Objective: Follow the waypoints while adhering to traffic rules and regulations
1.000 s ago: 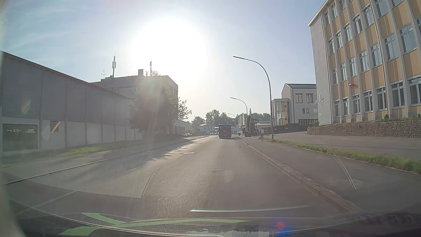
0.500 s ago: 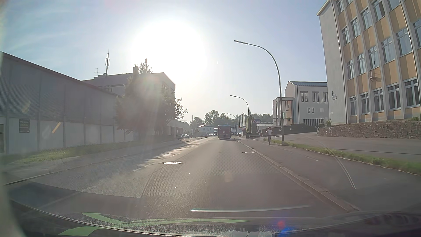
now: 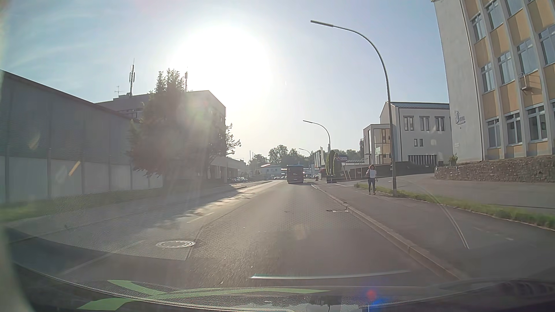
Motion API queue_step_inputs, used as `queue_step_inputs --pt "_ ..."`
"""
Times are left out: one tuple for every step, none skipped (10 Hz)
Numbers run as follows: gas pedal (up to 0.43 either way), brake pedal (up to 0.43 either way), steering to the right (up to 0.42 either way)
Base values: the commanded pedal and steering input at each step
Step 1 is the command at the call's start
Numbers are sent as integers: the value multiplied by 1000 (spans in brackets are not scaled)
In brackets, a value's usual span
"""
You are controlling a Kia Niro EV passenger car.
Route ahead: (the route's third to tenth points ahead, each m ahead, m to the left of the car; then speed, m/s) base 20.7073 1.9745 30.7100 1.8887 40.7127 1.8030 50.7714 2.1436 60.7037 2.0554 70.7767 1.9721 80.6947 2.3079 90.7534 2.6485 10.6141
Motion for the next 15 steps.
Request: queue_step_inputs --pt "39 0 -1" --pt "39 0 -2" --pt "39 0 -5" --pt "39 0 -5" --pt "39 0 -5" --pt "39 0 -5" --pt "39 0 -5" --pt "39 0 -5" --pt "39 0 -5" --pt "39 0 -5" --pt "39 0 -5" --pt "39 0 -5" --pt "39 0 -5" --pt "39 0 -5" --pt "39 0 -5"
